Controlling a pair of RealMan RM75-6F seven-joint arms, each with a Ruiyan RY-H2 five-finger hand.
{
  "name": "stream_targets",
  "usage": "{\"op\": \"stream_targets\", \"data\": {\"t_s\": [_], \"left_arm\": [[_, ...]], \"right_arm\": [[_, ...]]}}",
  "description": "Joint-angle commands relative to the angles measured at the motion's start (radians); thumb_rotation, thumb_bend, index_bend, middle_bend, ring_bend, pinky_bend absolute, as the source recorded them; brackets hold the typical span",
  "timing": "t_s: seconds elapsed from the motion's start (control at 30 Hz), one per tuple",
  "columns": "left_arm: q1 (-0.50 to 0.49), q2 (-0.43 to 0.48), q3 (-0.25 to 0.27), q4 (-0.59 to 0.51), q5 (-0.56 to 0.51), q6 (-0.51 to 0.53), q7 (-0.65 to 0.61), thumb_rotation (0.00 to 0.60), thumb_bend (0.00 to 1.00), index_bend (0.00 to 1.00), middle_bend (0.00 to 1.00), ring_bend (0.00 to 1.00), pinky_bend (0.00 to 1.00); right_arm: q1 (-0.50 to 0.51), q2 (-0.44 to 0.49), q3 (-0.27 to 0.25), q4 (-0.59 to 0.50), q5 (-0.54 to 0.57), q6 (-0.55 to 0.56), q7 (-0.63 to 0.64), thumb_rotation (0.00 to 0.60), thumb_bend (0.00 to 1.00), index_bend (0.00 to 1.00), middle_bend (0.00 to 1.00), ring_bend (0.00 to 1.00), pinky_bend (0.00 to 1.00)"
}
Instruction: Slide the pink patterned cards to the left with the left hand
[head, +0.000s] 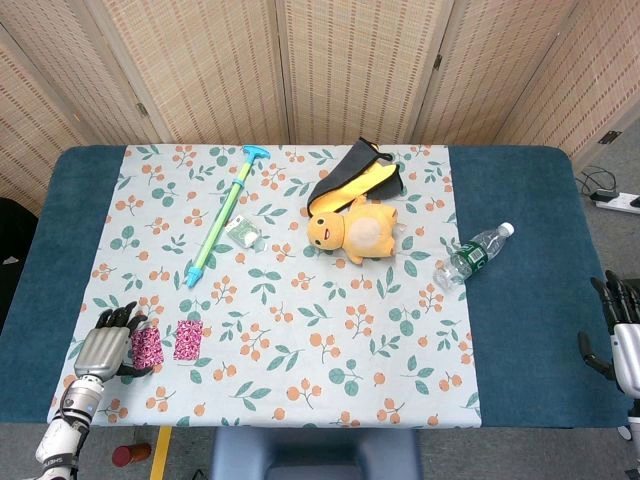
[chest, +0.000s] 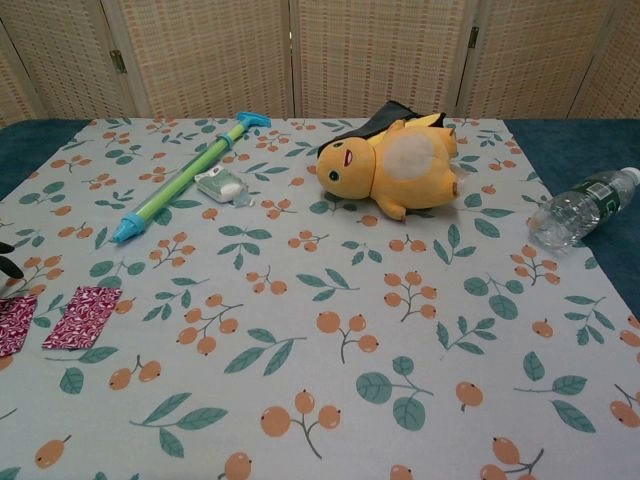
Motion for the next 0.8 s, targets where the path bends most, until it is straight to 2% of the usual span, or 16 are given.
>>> {"op": "stream_targets", "data": {"t_s": [0.03,0.23,0.8], "left_arm": [[-0.005,0.001,-0.002,-0.015,0.016,0.002,0.0,0.52,0.17,0.19,0.0,0.0,0.0],[-0.036,-0.011,0.004,-0.047,0.04,-0.022,0.052,0.52,0.17,0.2,0.0,0.0,0.0],[-0.107,-0.044,-0.009,-0.05,0.0,-0.081,0.152,0.535,0.17,0.22,0.0,0.0,0.0]], "right_arm": [[-0.002,0.0,0.0,0.001,0.0,0.002,0.002,0.6,0.48,0.0,0.0,0.0,0.0],[-0.005,0.0,0.0,0.007,0.002,0.004,0.008,0.6,0.48,0.0,0.0,0.0,0.0],[-0.01,-0.006,-0.001,0.027,0.013,-0.003,0.025,0.6,0.48,0.0,0.0,0.0,0.0]]}}
